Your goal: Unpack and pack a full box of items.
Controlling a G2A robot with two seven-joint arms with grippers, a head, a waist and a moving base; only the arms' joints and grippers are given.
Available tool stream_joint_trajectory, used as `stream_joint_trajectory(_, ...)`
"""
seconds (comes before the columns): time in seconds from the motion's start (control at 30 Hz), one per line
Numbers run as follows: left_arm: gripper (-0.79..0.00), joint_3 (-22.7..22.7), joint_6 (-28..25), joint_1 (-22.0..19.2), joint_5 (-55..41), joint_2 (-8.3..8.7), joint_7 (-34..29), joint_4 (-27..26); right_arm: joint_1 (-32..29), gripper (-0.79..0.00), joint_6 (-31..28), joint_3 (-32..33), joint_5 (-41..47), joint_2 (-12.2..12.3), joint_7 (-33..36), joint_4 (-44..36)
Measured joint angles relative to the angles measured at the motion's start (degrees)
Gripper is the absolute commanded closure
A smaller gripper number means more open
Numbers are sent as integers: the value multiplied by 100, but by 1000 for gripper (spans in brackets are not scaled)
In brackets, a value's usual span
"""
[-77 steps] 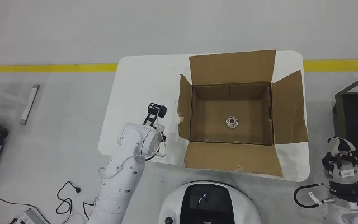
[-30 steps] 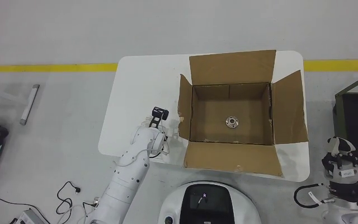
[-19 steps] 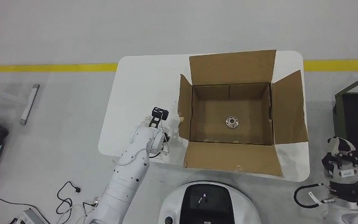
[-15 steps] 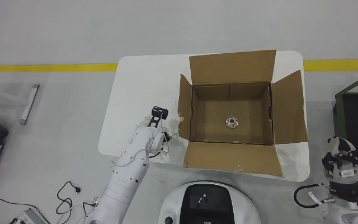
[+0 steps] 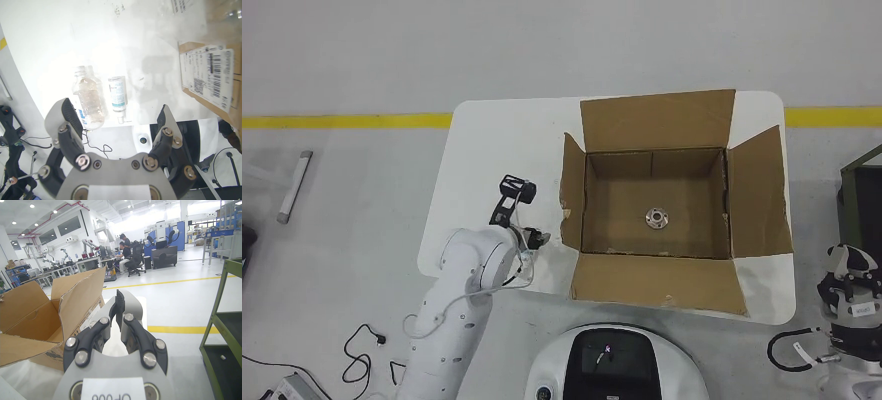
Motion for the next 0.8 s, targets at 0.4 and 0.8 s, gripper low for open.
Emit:
stream_joint_trajectory(0.4, -785, -547, -317, 152, -810, 103, -140, -1495, 0, 0, 0, 0, 0, 0, 0, 0)
stream_joint_trajectory(0.8, -785, -1048, -482, 453, -1314, 196, 1210, -2350, 0, 0, 0, 0, 0, 0, 0, 0)
